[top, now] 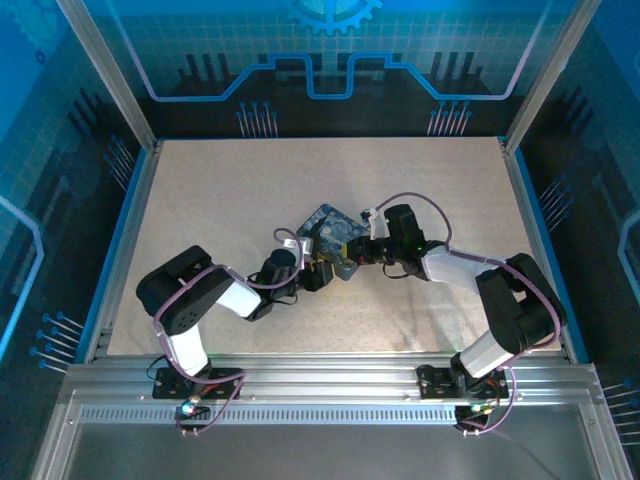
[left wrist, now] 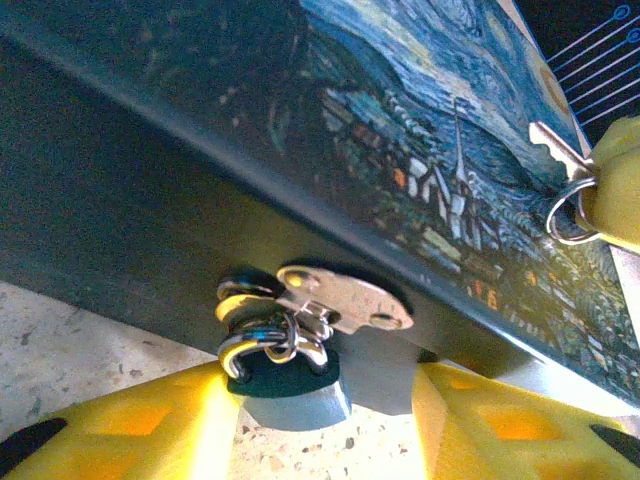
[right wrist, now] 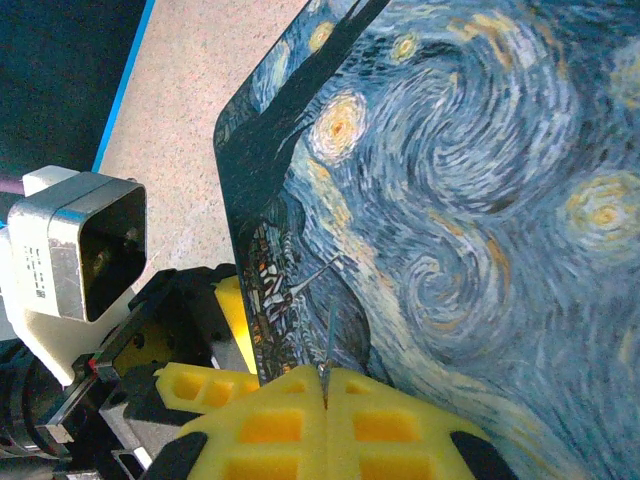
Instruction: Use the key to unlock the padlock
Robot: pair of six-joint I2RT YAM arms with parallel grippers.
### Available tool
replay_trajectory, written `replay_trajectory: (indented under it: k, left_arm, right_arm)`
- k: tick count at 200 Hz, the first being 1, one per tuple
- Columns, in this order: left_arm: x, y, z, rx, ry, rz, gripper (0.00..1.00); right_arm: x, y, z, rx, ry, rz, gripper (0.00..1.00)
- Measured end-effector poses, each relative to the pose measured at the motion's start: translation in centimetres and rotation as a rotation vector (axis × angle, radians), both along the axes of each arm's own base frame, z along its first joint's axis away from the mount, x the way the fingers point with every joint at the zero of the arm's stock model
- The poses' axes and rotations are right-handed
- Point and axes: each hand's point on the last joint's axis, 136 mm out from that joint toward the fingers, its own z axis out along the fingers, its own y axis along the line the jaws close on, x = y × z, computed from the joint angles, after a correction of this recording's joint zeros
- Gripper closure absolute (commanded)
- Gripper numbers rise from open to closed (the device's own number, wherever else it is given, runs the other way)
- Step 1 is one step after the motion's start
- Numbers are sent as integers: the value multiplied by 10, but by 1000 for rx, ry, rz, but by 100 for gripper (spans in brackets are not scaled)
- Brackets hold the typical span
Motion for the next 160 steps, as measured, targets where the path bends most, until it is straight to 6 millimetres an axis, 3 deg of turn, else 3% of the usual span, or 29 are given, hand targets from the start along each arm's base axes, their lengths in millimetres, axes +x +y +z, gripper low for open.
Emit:
replay_trajectory:
  k: [124, 140, 160]
  left_arm:
    - [1, -1, -4, -20, 32, 24, 71]
    - [0, -2, -5, -22, 35, 24, 71]
    - [-1, -2, -4, -32, 45, 28, 71]
  right_arm:
    - [-2, 0, 2, -7, -5, 8, 100]
    - [-7, 0, 9, -11, -22, 24, 100]
    - [-10, 1, 31, 0, -90, 43, 100]
